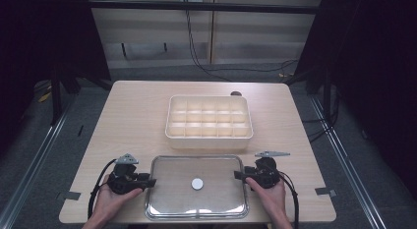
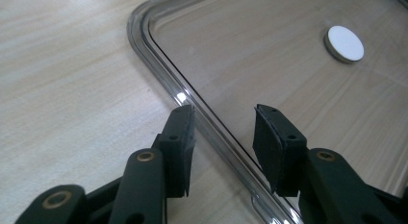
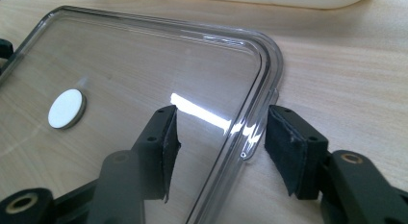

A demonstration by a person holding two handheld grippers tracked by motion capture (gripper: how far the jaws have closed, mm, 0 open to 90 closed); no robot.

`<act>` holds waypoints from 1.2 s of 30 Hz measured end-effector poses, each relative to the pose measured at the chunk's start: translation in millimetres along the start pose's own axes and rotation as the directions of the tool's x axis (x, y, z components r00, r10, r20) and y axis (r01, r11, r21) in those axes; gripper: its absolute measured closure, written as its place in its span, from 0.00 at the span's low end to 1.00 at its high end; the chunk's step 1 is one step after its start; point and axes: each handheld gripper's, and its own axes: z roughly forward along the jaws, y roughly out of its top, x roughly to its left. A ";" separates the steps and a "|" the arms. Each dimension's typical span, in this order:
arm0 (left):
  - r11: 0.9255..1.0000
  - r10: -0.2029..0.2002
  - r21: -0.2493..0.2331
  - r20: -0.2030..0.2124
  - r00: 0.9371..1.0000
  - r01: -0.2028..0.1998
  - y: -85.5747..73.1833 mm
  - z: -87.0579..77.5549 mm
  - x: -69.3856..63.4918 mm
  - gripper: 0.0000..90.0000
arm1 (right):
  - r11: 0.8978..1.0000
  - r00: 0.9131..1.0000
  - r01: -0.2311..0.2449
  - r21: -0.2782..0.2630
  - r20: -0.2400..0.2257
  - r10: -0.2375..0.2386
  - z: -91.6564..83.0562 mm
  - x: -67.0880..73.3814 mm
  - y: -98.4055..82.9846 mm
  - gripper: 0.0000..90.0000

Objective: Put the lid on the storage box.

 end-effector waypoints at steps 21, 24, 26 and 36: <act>1.000 0.016 0.007 -0.024 1.000 -0.016 0.8 1.4 -0.4 0.73 | 0.961 0.951 -0.273 -0.044 -0.160 0.263 -4.0 -18.8 -11.3 0.56; 1.000 0.017 0.007 -0.026 1.000 -0.017 0.8 1.3 0.0 0.73 | 0.963 0.950 -0.269 -0.033 -0.173 0.260 -5.2 -19.7 -12.2 0.58; 1.000 0.025 0.013 -0.031 0.999 -0.025 0.9 0.6 0.7 0.73 | 0.963 0.949 -0.269 -0.031 -0.177 0.260 -5.3 -20.0 -12.4 0.58; 1.000 0.013 0.004 -0.015 1.000 -0.013 0.8 1.9 -0.1 0.73 | 0.966 0.938 -0.252 -0.055 -0.260 0.230 -7.3 -13.7 -6.1 0.65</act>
